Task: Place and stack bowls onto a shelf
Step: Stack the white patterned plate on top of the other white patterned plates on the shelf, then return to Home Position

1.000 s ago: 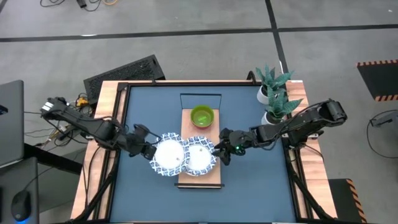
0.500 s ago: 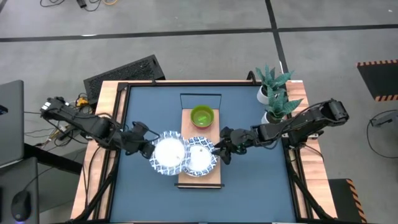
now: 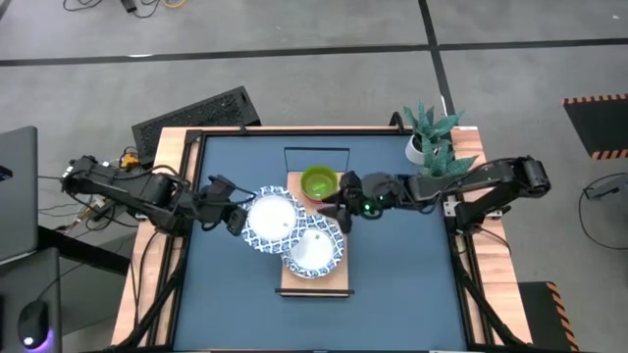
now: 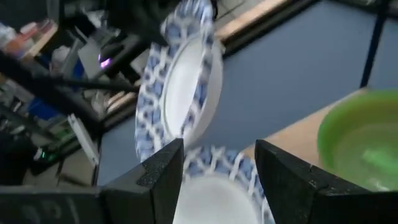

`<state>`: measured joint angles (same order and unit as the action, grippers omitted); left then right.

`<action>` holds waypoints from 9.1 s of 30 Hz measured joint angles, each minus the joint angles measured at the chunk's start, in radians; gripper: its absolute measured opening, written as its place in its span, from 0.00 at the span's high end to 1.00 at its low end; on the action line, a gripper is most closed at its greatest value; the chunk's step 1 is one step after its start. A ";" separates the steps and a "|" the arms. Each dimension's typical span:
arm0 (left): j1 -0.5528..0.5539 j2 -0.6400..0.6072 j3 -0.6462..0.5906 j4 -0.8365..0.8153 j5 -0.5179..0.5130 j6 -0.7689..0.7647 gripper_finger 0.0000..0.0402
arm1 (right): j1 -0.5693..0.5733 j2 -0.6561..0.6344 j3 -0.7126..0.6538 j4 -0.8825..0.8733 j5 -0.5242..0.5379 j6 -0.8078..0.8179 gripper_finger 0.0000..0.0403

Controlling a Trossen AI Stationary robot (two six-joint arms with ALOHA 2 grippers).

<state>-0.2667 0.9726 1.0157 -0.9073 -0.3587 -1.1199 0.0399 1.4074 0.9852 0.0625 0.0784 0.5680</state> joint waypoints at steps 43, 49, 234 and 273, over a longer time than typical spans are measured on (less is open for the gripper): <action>0.138 0.087 0.000 0.164 0.043 0.219 1.00 | -0.087 0.155 0.121 0.044 -0.011 -0.131 0.62; 0.138 0.102 0.000 0.167 0.029 0.254 0.98 | -0.086 0.155 0.121 0.039 -0.011 -0.107 0.95; 0.162 -0.968 -1.006 0.947 0.247 0.816 0.47 | 0.045 -1.401 -0.977 -0.006 -0.130 -0.411 0.45; 0.162 -0.960 -1.007 0.944 0.284 0.977 0.47 | 0.045 -1.401 -0.978 -0.031 -0.129 -0.410 0.45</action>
<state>-0.1043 0.0128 0.0090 0.0366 -0.0750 -0.1424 0.0845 0.0059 0.0071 0.0311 -0.0509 0.1581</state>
